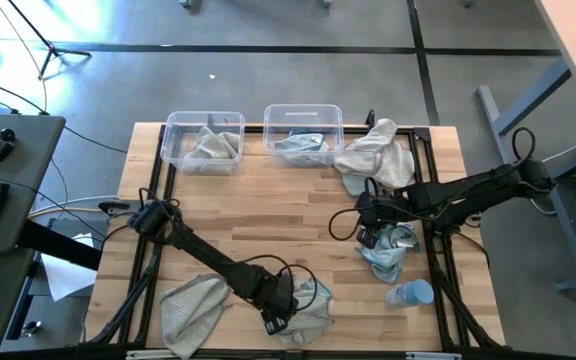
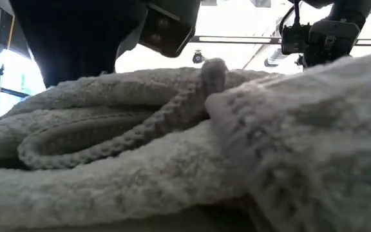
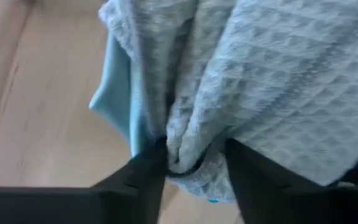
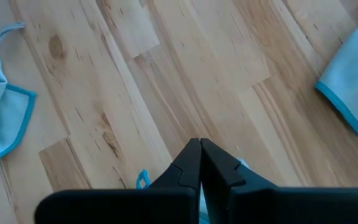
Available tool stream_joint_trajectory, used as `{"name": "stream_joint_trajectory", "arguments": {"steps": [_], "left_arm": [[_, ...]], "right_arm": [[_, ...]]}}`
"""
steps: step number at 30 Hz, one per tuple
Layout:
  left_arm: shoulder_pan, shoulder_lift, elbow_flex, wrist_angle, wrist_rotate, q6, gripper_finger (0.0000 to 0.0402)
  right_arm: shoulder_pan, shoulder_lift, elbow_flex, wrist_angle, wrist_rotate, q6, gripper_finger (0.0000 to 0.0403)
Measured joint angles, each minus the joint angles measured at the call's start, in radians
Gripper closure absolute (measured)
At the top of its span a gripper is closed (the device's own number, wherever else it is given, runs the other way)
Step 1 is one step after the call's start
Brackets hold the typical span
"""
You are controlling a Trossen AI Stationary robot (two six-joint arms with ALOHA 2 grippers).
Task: Sort microfiber towel by color & place in baskets
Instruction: Put the bottom center gray towel into the left transparent bin
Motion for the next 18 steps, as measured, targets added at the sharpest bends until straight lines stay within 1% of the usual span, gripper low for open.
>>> {"name": "stream_joint_trajectory", "arguments": {"steps": [4,5,7,11,13,18], "left_arm": [[0.003,-0.029,0.015,-0.001,-0.015,0.014,0.0370],[0.004,-0.044,0.016,-0.001,-0.016,0.017,0.0385],[0.006,-0.079,0.016,-0.006,-0.036,0.012,0.0387],[0.005,-0.164,0.016,-0.061,-0.112,0.008,0.0397],[-0.002,-0.217,0.016,-0.106,-0.174,-0.007,0.0397],[-0.010,-0.362,0.017,-0.202,-0.384,-0.048,0.0400]], "right_arm": [[0.000,0.000,0.000,-0.001,0.000,0.000,0.0402],[0.000,0.000,0.000,-0.001,0.000,0.000,0.0402],[0.000,0.000,0.000,0.002,0.000,0.000,0.0402],[0.000,0.000,0.000,0.009,0.000,0.000,0.0402],[0.000,0.000,0.000,0.018,0.000,0.000,0.0402],[0.000,0.000,0.000,0.037,0.036,0.009,0.0402]]}}
